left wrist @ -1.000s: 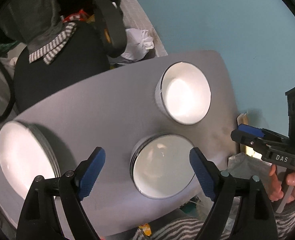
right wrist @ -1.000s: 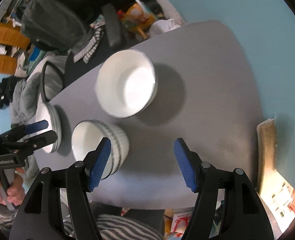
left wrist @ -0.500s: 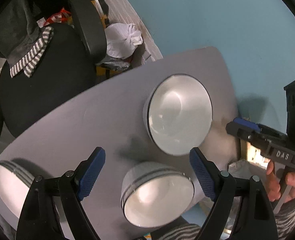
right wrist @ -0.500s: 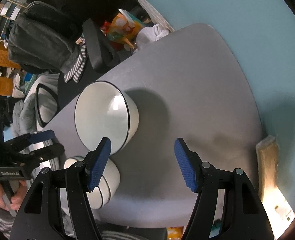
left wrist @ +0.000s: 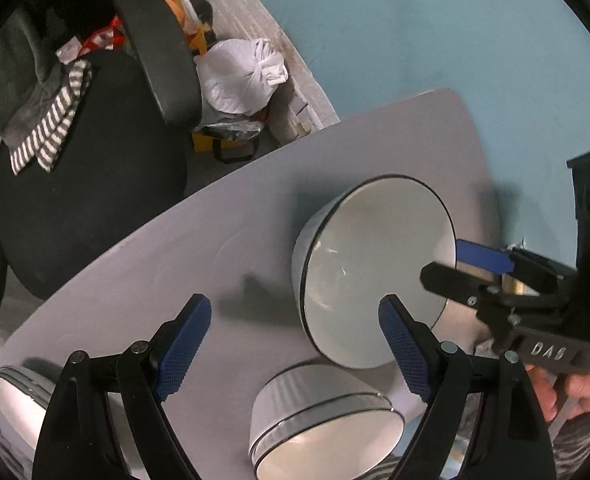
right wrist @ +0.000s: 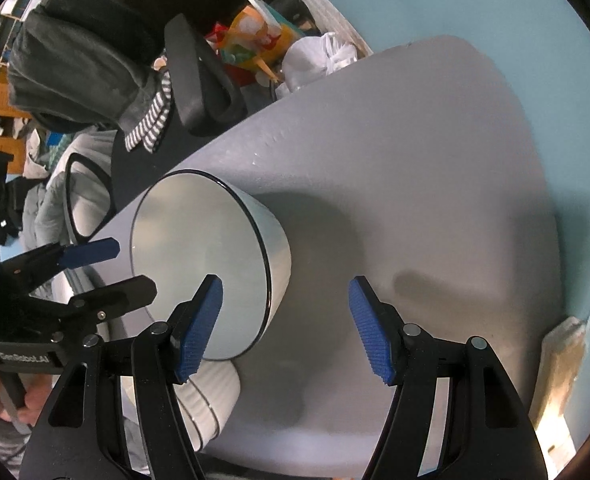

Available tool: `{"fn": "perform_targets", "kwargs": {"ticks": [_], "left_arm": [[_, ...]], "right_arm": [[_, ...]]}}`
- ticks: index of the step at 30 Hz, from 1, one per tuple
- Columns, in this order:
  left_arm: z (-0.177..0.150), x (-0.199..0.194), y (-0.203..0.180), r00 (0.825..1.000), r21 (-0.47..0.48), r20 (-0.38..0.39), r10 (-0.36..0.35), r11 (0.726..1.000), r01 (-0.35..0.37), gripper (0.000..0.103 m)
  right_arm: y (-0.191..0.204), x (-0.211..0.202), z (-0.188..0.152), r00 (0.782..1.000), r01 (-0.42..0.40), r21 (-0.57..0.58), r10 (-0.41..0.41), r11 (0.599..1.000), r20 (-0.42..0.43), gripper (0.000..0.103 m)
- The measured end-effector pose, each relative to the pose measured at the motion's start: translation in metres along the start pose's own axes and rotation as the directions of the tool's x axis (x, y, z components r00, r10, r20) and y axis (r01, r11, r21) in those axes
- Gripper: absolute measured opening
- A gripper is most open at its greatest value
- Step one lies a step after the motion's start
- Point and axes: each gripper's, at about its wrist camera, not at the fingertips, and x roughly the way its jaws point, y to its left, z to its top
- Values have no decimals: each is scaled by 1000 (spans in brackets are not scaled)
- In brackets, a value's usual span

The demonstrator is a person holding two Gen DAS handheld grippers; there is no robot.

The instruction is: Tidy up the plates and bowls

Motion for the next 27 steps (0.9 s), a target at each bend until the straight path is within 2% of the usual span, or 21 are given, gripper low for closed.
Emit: {"fn": "perform_targets", "kwargs": {"ticks": [3,5,9,15,17,18,20,22,27], "left_arm": [[3,7,2,1000,-22,-12,-4,1000,4,81],[4,10,2,1000,-23,-22,7,1000,-8,63],[6,18,-1,999,-14,-47,3,1000,-4,60],[8,25,0,998,-39,-57,-32,999,30,37],[10,27,0,998,-36,-60,-33,999,31,23],[10,27,0,998,-33,-58,-27,999,25,22],[11,25,0,999,-28,-45,-10,1000,9,17],[12,24,2,999,-37,-38,-25,999,23,14],[13,24,4,998,-57,-39,-51,997,49,12]], "right_arm": [[0,6,2,1000,6,-7,-6,1000,-11,66],[2,10,3,1000,6,-17,-6,1000,-23,66],[1,15,5,999,11,-19,-12,1000,-34,66],[0,18,7,999,0,-7,-1,1000,-52,44],[1,20,8,998,1,-3,-1,1000,-61,39],[1,20,8,998,0,-1,0,1000,-62,38],[2,21,8,998,-2,1,2,1000,-66,28],[2,22,8,997,-12,5,12,1000,-72,21],[3,23,7,998,11,-1,-11,1000,-68,13]]}}
